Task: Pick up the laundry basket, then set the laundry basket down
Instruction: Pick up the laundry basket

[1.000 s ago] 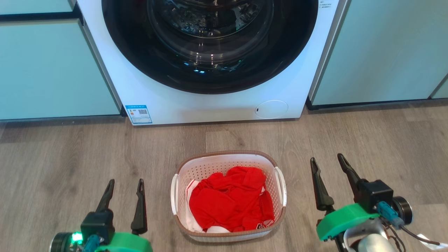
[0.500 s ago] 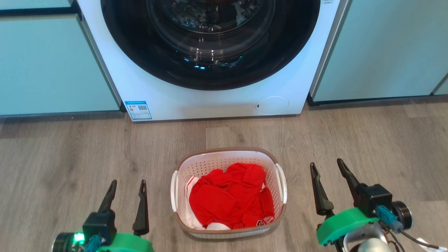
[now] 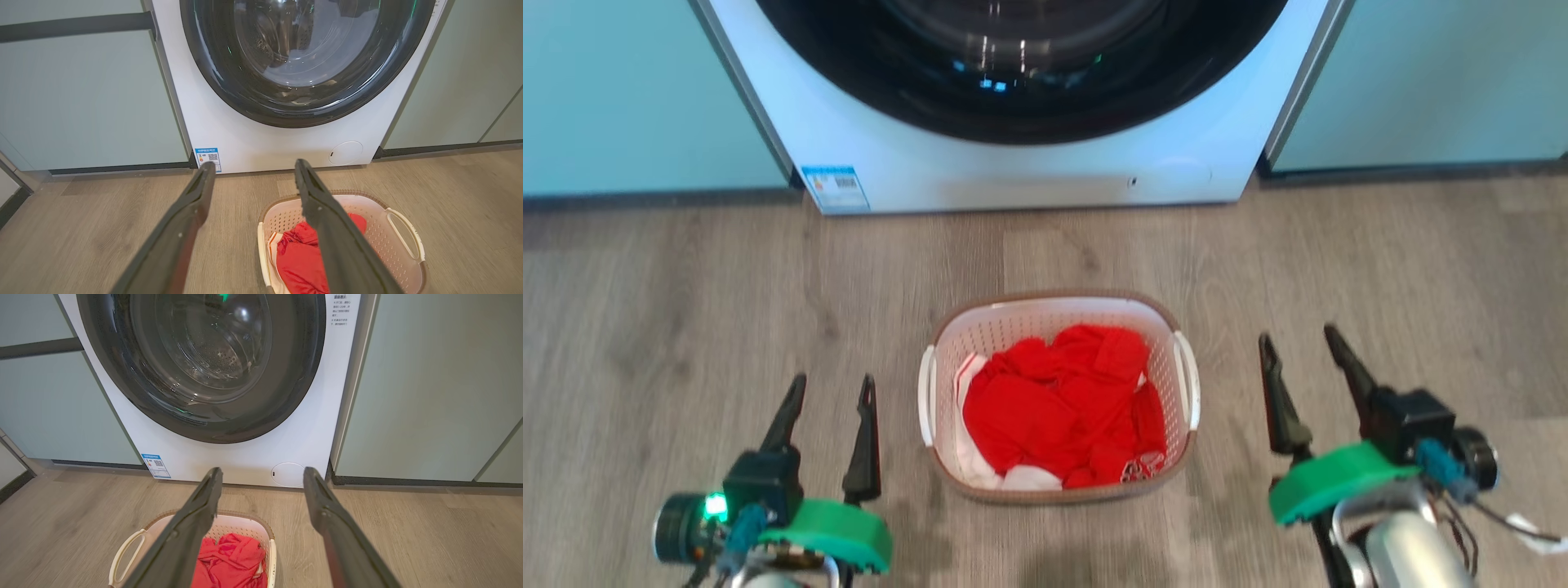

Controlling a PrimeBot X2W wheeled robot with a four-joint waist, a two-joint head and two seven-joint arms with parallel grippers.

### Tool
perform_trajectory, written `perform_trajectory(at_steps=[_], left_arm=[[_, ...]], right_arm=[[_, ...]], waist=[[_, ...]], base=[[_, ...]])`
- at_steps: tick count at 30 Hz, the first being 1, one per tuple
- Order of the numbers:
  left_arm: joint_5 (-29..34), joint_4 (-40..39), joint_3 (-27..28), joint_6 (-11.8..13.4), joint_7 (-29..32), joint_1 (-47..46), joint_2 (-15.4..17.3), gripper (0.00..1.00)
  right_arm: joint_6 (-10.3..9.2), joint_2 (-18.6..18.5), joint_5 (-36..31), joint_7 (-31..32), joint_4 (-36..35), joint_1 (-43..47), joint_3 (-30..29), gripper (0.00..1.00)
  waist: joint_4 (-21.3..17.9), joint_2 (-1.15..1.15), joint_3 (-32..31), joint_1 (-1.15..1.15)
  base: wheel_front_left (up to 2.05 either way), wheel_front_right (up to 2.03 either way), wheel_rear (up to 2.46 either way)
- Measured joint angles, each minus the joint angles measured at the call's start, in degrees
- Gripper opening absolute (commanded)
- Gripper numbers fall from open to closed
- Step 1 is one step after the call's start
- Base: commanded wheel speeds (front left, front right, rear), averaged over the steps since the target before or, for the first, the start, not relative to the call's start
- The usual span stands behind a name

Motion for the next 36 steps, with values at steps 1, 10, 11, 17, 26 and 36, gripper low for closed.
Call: perform_trajectory(at_steps=[1, 10, 11, 17, 26, 36], left_arm=[[0.00, 0.07, -0.01, 0.00, -0.01, -0.69, -0.01, 1.00], [-0.90, 3.23, -0.47, -0.11, -0.01, -7.21, -0.14, 1.00], [-0.90, 3.77, -0.68, -0.13, -0.01, -8.28, -0.18, 1.00], [-2.87, 9.01, -1.83, -0.59, -0.01, -15.69, -0.45, 1.00], [-6.36, 17.38, -4.01, -0.86, -0.02, -27.11, -0.80, 1.00], [-8.92, 26.76, -7.28, -1.02, -0.02, -35.06, -1.27, 1.00]], right_arm=[[0.00, -0.01, -0.08, 0.00, -0.02, -0.84, -0.16, 1.00], [0.00, -0.04, -0.43, 0.00, 1.64, -6.02, -0.89, 1.00], [0.00, -0.05, -0.49, 0.00, 1.92, -6.71, -0.98, 1.00], [0.00, -0.18, -1.72, 0.00, 5.42, -13.78, -2.10, 1.00], [0.00, -0.37, -3.52, -0.05, 12.02, -23.18, -2.81, 1.00], [0.00, -0.88, -4.02, -0.05, 19.24, -29.31, -4.17, 1.00]], waist=[[0.01, 0.00, 0.73, 0.00], [0.11, 0.00, 7.08, 0.00], [0.16, 0.00, 7.95, 0.01], [0.69, 0.00, 14.93, 0.00], [1.95, 0.00, 25.17, 0.01], [3.55, 0.00, 33.99, 0.00]], base=[[0.00, 0.00, 0.00], [0.00, 0.00, 0.00], [0.00, 0.00, 0.00], [0.00, 0.00, 0.00], [0.00, 0.00, 0.00], [0.00, 0.00, 0.00]])
